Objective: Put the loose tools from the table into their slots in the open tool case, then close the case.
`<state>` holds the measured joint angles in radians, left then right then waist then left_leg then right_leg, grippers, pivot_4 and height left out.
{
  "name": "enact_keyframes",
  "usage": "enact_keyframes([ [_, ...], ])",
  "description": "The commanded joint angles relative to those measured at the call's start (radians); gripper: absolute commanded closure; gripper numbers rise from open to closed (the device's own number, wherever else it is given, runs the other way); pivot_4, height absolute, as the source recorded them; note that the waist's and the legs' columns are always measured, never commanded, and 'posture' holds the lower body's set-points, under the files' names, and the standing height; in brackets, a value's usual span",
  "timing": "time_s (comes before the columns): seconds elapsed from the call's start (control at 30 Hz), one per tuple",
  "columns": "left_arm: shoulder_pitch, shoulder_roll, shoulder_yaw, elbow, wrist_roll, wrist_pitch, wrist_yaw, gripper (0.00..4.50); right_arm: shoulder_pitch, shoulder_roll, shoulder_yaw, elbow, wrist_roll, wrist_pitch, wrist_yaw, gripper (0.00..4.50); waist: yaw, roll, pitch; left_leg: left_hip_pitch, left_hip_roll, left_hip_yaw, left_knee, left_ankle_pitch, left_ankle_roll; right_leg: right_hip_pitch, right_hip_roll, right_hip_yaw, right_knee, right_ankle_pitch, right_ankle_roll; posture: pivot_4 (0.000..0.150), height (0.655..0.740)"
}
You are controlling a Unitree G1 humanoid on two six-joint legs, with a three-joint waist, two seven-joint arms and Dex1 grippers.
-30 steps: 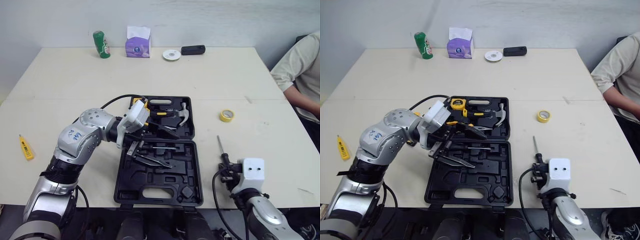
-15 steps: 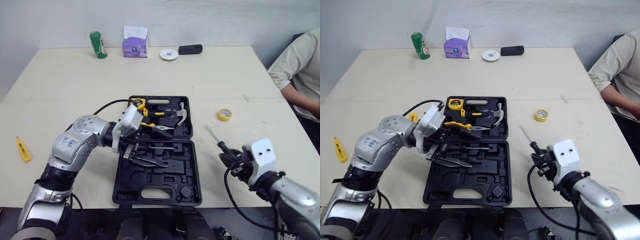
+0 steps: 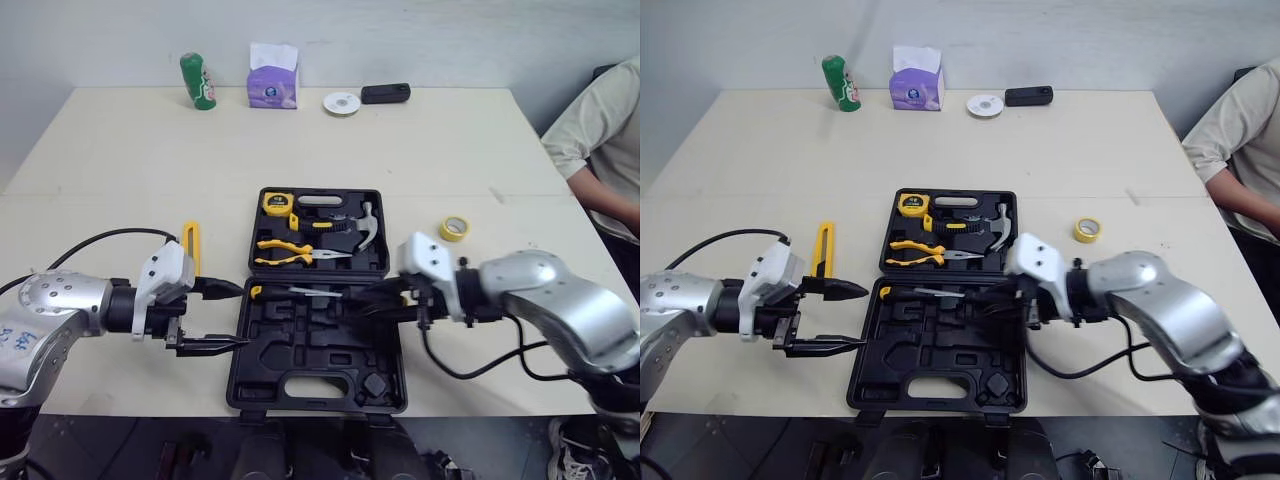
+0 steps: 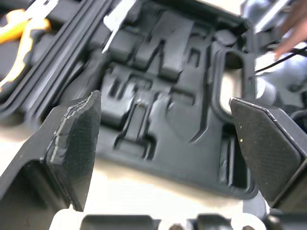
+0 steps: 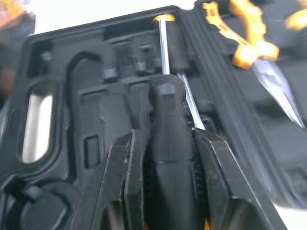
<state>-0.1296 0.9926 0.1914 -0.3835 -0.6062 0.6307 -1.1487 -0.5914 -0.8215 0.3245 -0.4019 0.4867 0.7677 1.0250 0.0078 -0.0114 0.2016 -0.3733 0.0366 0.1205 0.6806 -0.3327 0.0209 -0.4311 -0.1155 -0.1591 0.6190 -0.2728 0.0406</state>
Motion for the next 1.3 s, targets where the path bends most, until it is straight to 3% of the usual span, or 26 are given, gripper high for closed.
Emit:
enact_keyframes([
  [0.03,0.04,-0.002,0.034,-0.049,0.021,-0.028,0.035,0.0,-0.073,0.025,0.081,0.068,-0.095,-0.069,0.056,3.41,-0.002,0.0,0.0,0.0,0.0,0.0,0.0,0.0,0.0,0.0,0.0,0.0,0.0,0.0,0.0,0.15,0.7252],
  [0.4,0.017,-0.025,0.01,-0.055,0.02,-0.042,0.083,0.0,-0.124,0.04,0.153,0.135,-0.196,-0.104,0.135,3.41,-0.009,0.0,0.0,-0.001,0.0,0.0,0.0,0.0,-0.001,-0.002,0.0,0.0,0.001,0.0,0.0,0.15,0.7252],
  [0.87,-0.078,-0.06,-0.063,-0.04,0.011,-0.031,0.087,0.0,-0.091,0.097,0.149,0.077,-0.211,-0.004,0.067,3.41,-0.009,0.0,0.0,0.0,0.0,0.0,0.001,0.001,-0.002,-0.002,0.0,0.0,0.003,0.0,0.0,0.15,0.7252],
  [1.1,-0.118,-0.073,-0.083,-0.029,0.007,-0.025,0.08,0.0,-0.098,0.126,0.05,0.035,-0.123,0.028,0.066,0.34,-0.011,0.001,0.0,0.0,0.0,0.001,0.001,0.001,-0.002,-0.002,0.0,0.0,0.003,0.0,0.0,0.15,0.7252],
  [1.13,-0.121,-0.075,-0.085,-0.029,0.006,-0.025,0.08,0.0,-0.092,0.132,0.039,0.041,-0.122,0.007,0.063,0.08,-0.01,0.0,0.0,0.0,0.0,0.001,0.001,0.001,-0.002,-0.002,0.0,0.0,0.003,0.0,0.0,0.15,0.7252],
  [1.3,-0.142,-0.091,-0.105,-0.022,0.011,-0.026,0.079,0.0,-0.028,0.205,-0.011,0.115,-0.1,-0.134,0.073,0.08,-0.009,0.0,0.0,0.0,0.0,0.001,0.001,0.001,-0.002,-0.001,0.0,0.0,0.003,0.0,0.0,0.15,0.7252],
])
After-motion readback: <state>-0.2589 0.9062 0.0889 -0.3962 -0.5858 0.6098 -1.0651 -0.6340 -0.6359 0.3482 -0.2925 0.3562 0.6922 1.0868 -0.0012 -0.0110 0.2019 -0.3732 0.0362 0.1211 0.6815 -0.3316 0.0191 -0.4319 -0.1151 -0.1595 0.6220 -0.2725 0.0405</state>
